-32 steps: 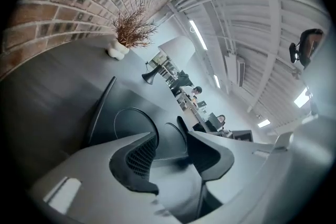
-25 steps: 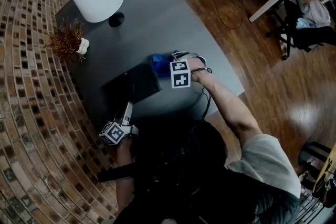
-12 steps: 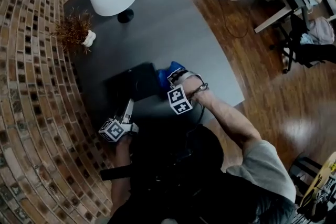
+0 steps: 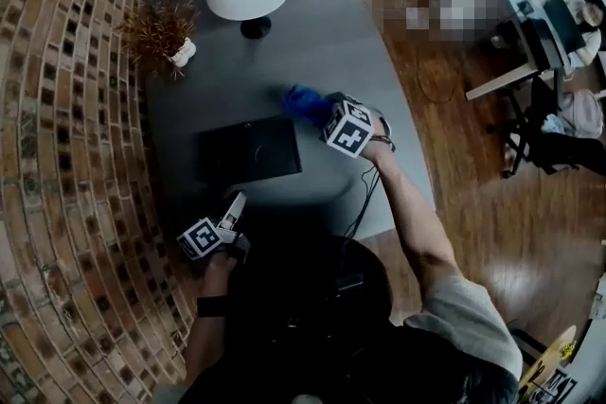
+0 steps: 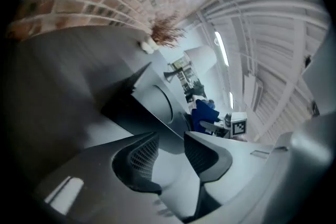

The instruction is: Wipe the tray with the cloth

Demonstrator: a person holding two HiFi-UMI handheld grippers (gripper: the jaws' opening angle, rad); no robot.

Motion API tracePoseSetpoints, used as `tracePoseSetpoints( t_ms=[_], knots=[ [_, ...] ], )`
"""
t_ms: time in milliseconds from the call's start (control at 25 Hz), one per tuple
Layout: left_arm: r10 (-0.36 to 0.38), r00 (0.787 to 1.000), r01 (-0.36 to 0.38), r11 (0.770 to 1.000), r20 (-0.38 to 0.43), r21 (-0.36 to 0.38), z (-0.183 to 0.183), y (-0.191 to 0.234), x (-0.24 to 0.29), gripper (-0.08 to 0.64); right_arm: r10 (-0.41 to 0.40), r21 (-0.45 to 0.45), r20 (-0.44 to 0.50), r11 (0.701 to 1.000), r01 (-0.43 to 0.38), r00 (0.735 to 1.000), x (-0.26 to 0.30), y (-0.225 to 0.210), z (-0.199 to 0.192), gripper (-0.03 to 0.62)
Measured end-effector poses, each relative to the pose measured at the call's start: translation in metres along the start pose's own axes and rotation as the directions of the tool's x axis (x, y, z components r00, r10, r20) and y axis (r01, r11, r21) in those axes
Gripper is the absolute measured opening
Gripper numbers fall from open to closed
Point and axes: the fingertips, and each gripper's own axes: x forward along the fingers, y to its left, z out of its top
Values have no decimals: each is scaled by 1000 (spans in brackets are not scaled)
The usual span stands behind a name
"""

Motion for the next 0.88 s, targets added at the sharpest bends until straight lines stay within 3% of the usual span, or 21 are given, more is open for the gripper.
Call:
tracePoseSetpoints(
  t_ms=[40, 120, 240, 280, 360, 440, 560, 640, 800, 880],
  knots=[
    [8, 999, -6, 999, 40, -49, 6, 5, 0, 159, 17, 52, 37, 998, -19, 999, 11, -9, 22, 152],
    [43, 994, -32, 994, 100, -102, 14, 14, 1, 184, 98, 70, 57, 992, -102, 994, 41, -6, 55, 152],
    [68, 989, -49, 988, 129, -145, 17, 19, 4, 229, 246, 76, -33, 967, -243, 969, 82, 15, 56, 149],
    [66, 990, -49, 989, 124, -141, 18, 18, 4, 229, 318, 127, -38, 942, -311, 947, 87, 22, 52, 149],
    [72, 991, -63, 995, 110, -83, 25, 20, 4, 244, 473, 226, -9, 859, -459, 881, 83, 36, 50, 147],
    [78, 990, -74, 997, 116, -34, 42, 22, 8, 261, 560, 269, 0, 798, -540, 828, 73, 48, 42, 146],
    [77, 991, -78, 997, 114, 6, 75, 30, 22, 290, 622, 319, 37, 734, -599, 782, 57, 76, 22, 146],
    [63, 995, -65, 997, 84, 32, 96, 33, 38, 290, 636, 349, 88, 701, -622, 766, 45, 105, 10, 145],
    [15, 999, -10, 991, -35, 131, 116, 19, 87, 290, 621, 417, 205, 644, -642, 757, 27, 177, -1, 146],
    [18, 995, 5, 976, -99, 217, 116, 9, 108, 290, 592, 438, 248, 637, -634, 766, 26, 207, 0, 146]
  ],
)
